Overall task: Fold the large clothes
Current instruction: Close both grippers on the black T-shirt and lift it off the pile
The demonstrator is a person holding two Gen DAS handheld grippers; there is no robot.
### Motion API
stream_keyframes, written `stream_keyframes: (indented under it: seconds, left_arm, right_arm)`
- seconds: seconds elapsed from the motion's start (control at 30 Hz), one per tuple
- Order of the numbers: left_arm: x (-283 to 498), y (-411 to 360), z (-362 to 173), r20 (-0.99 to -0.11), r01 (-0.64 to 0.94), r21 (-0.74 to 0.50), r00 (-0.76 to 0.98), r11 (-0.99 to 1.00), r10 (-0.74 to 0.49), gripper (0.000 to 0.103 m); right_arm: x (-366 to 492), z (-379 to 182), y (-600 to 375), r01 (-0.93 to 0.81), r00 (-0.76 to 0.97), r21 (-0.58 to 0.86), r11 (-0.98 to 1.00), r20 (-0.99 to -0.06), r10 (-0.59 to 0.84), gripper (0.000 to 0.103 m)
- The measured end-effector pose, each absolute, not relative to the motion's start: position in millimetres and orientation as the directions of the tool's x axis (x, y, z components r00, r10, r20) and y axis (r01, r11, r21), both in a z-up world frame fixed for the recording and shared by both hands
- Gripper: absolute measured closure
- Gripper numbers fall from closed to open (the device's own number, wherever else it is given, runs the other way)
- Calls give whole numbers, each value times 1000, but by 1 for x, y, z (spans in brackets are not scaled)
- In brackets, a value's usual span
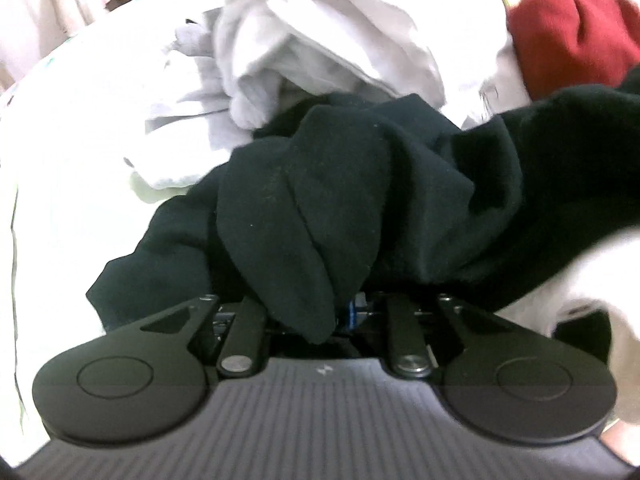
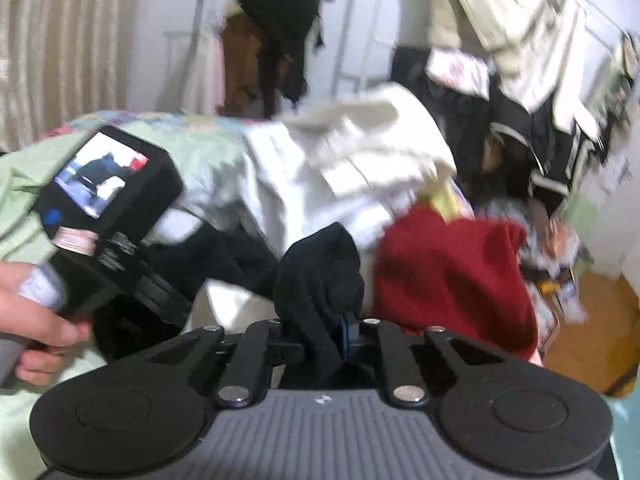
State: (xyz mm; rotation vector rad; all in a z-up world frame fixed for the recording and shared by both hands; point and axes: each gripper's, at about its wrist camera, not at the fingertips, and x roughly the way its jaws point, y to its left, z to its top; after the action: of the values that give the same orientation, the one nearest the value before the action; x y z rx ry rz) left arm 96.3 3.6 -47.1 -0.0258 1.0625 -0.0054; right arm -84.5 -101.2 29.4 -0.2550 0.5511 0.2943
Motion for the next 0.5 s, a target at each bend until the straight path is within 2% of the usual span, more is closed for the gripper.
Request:
stream_keyframes:
  seconds: [0.17, 0.3, 0.4, 0.5]
  left_arm:
    - [90, 27, -25, -825, -58, -110, 561, 992, -59, 89]
    - [76, 57, 9, -743, -172, -141, 670, 975, 11, 90]
    - [52, 81, 46, -636, -292, -75, 750, 953, 180, 91]
    - [8, 116, 90, -479, -471, -46, 785, 881, 394, 91]
  right_arm:
    - [-82, 67, -85, -414, 842, -132, 901, -431, 324, 91]
    - [-73, 105, -67, -510, 821, -94, 855, -351, 451, 91]
    - [-78, 136, -46, -580, 798, -117, 806, -279, 534, 91]
    - [-83, 169, -18, -687, 723, -113, 717, -199, 661, 91]
